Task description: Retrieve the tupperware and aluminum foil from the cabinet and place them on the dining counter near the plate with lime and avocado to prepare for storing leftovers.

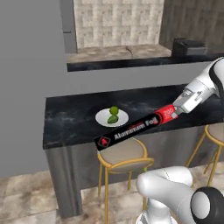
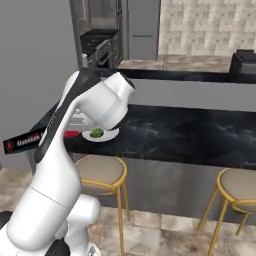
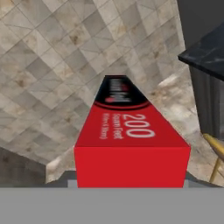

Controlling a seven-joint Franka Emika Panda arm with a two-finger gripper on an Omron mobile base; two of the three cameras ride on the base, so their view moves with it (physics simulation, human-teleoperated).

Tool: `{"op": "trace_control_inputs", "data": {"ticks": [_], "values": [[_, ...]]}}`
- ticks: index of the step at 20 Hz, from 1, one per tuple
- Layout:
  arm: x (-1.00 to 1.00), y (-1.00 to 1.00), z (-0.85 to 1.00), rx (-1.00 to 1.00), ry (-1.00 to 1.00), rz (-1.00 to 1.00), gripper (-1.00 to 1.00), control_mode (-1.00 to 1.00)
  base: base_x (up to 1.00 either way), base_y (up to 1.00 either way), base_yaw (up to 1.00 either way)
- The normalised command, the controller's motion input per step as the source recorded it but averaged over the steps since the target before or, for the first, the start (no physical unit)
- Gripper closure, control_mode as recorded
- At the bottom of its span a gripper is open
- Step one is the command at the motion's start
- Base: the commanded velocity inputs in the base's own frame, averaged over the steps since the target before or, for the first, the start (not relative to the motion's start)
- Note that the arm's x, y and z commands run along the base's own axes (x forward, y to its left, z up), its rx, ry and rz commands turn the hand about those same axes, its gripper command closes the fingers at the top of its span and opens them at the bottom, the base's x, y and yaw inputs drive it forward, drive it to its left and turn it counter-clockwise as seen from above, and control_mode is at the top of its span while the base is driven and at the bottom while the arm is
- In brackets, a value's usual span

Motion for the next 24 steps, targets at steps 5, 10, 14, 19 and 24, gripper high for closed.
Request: {"op": "trace_control_inputs", "data": {"ticks": [5, 10, 14, 19, 24], "values": [[0.0, 0.0, 0.0, 0.0, 0.0, 0.0, 1.0, 1.0, 0.52, 1.0, -0.37], [0.0, 0.0, 0.0, 0.0, 0.0, 0.0, 1.0, 1.0, 0.76, 0.62, -0.33], [0.0, 0.0, 0.0, 0.0, 0.0, 0.0, 1.0, 1.0, 0.84, 0.16, -0.23], [0.0, 0.0, 0.0, 0.0, 0.0, 0.0, 1.0, 1.0, 0.72, 0.0, -0.14], [0.32, 0.02, 0.0, 0.0, 0.0, -0.08, 1.0, -1.0, 0.1, 0.0, -0.02]]}}
